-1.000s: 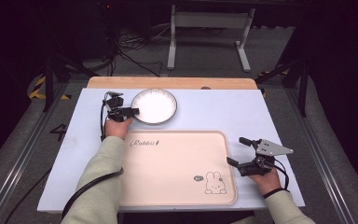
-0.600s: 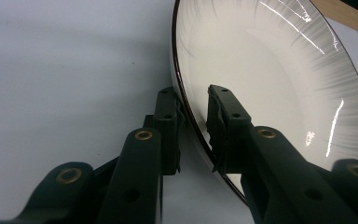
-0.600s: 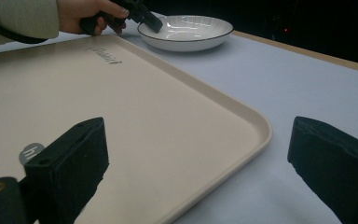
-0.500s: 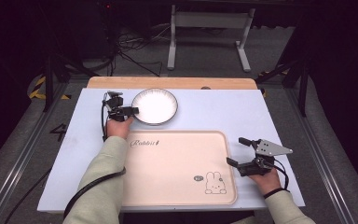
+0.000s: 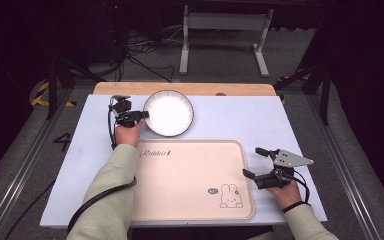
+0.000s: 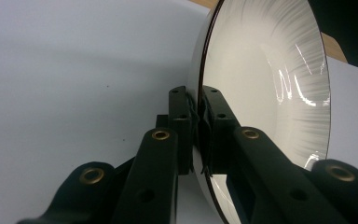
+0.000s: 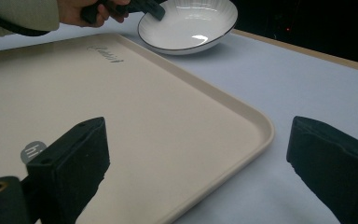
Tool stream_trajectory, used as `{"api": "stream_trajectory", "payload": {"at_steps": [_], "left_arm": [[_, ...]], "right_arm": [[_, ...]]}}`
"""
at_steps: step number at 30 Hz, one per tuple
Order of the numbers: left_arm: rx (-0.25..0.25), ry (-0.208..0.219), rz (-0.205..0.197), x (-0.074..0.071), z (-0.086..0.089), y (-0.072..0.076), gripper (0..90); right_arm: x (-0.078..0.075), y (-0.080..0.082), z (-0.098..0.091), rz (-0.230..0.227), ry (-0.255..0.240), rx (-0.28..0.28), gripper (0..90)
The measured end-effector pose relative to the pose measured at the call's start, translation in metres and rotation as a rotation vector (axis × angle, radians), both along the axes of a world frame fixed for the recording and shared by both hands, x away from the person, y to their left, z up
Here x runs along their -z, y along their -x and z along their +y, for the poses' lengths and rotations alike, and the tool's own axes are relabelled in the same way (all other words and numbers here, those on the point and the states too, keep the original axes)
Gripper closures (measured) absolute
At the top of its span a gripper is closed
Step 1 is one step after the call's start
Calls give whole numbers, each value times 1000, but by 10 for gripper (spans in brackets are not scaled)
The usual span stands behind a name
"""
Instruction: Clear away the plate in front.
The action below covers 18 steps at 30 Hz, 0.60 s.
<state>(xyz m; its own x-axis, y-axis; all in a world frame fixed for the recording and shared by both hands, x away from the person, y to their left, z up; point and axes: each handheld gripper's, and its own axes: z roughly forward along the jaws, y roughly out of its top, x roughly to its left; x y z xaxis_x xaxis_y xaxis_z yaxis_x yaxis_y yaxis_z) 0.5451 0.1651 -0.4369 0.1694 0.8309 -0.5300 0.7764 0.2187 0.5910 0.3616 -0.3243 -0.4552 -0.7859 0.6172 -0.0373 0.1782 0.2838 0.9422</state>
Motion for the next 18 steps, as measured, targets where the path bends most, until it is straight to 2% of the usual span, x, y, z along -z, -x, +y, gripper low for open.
{"api": "stream_trajectory", "payload": {"at_steps": [4, 8, 10, 14, 18], "left_arm": [[9, -36, -28, -8, -5, 3, 849], [14, -52, -44, -13, -9, 5, 848], [30, -49, -64, -17, -10, 6, 843], [55, -97, -95, -29, -16, 9, 838], [75, -114, -112, -36, -17, 12, 838]], "right_arm": [[0, 0, 0, 0, -8, 0, 63], [0, 0, -1, 0, -13, 4, 60], [0, 0, -1, 2, -17, 3, 60], [0, 0, -1, 2, -19, 3, 61], [0, 0, -2, 3, -22, 4, 60]]}}
